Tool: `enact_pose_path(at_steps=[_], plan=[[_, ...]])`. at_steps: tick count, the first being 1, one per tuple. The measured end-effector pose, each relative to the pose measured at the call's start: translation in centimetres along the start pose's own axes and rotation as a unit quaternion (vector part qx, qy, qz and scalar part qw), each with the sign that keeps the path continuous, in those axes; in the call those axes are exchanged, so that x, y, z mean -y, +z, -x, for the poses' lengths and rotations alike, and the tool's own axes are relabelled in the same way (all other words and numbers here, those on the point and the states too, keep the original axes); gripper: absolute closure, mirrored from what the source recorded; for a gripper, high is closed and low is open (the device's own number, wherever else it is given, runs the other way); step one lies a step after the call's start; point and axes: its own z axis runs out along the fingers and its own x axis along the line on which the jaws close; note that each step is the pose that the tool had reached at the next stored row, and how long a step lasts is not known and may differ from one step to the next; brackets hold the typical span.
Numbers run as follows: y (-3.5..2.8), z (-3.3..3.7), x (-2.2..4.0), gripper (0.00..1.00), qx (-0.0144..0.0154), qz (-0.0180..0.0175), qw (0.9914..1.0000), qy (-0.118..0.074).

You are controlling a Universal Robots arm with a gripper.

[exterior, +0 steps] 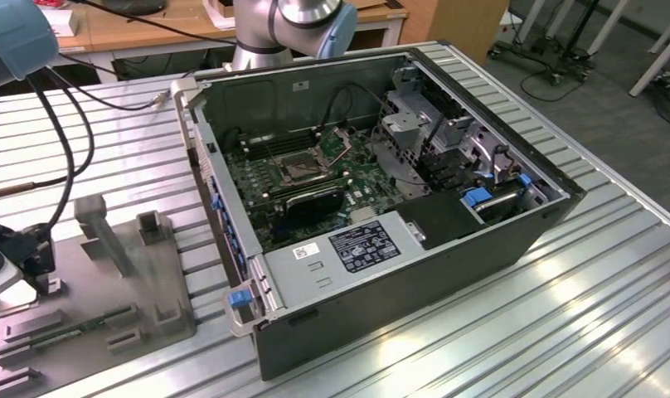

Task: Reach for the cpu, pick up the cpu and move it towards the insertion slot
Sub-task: 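Pick up the cpu and move it towards the insertion slot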

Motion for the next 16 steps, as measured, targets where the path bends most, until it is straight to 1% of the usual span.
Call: enact_pose_path(at_steps=[4,16], plan=[[-0.09,0.00,0.00,0.45,-0.0001,-0.0001,1.00000,0.000],[-0.90,0.00,-0.05,0.45,0.0000,0.0002,1.00000,0.000]])
